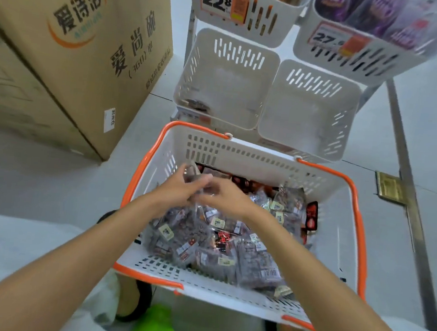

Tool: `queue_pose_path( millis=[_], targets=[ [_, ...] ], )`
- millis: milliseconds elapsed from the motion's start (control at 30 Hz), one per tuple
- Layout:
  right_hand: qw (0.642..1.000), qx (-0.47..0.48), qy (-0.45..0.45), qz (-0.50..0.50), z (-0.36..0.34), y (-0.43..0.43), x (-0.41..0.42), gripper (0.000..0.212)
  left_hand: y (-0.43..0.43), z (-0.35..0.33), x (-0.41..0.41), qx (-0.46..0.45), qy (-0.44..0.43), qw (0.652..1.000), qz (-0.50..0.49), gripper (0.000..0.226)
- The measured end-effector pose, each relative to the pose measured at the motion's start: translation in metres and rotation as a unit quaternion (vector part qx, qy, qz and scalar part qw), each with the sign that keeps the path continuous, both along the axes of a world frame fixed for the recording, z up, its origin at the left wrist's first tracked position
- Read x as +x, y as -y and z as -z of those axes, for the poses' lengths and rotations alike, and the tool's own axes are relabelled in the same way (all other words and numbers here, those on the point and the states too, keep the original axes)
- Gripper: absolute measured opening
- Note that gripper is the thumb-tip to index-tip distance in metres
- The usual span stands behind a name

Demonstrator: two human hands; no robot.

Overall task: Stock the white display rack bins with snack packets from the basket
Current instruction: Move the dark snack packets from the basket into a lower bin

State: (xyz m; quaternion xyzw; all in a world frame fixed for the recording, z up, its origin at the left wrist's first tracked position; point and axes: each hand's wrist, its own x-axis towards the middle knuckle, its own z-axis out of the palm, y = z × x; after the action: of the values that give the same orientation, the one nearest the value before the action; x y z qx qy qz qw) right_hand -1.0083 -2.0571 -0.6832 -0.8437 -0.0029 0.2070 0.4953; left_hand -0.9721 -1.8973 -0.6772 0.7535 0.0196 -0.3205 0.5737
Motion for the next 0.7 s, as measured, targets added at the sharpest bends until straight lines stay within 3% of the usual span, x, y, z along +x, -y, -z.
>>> queue_pose_path(
  millis=[67, 200, 300, 367, 467, 500, 600, 700],
  targets=[
    [0.996, 0.036, -0.067, -0.039, -0.011, 0.001, -0.013, 0.049, -0.005, 0.003, 0.003, 0.023, 0.028, 0.998, -0.051, 0.035],
    [0.993, -0.047, -0.103, 0.032, 0.025, -0.012, -0.029, 0.082, -0.029, 0.003, 0.013, 0.002, 0.022, 0.996, -0.086, 0.024],
    [0.984, -0.08, -0.162, 0.001, 0.055, -0.04, -0.034, 0.112, -0.038, 0.0, 0.018, -0.002, 0.062, 0.994, -0.088, 0.014],
    [0.986, -0.08, -0.144, 0.026, 0.06, -0.036, -0.033, 0.098, -0.041, -0.004, 0.019, -0.013, 0.073, 0.993, -0.097, 0.009],
    [0.99, -0.033, -0.103, 0.09, 0.03, 0.007, -0.018, 0.029, -0.043, -0.009, 0.025, -0.051, 0.067, 0.989, -0.125, 0.008],
    [0.989, -0.01, -0.09, 0.113, 0.014, 0.025, -0.014, 0.019, -0.043, -0.009, 0.028, -0.057, 0.067, 0.987, -0.133, 0.009],
    [0.978, 0.101, -0.056, 0.172, -0.037, 0.06, -0.002, 0.015, -0.034, -0.012, 0.038, -0.073, 0.061, 0.984, -0.151, 0.01],
    [0.952, 0.209, -0.066, 0.213, -0.057, 0.054, 0.019, 0.011, -0.014, -0.019, 0.043, -0.128, 0.005, 0.984, -0.126, 0.033]
  ],
)
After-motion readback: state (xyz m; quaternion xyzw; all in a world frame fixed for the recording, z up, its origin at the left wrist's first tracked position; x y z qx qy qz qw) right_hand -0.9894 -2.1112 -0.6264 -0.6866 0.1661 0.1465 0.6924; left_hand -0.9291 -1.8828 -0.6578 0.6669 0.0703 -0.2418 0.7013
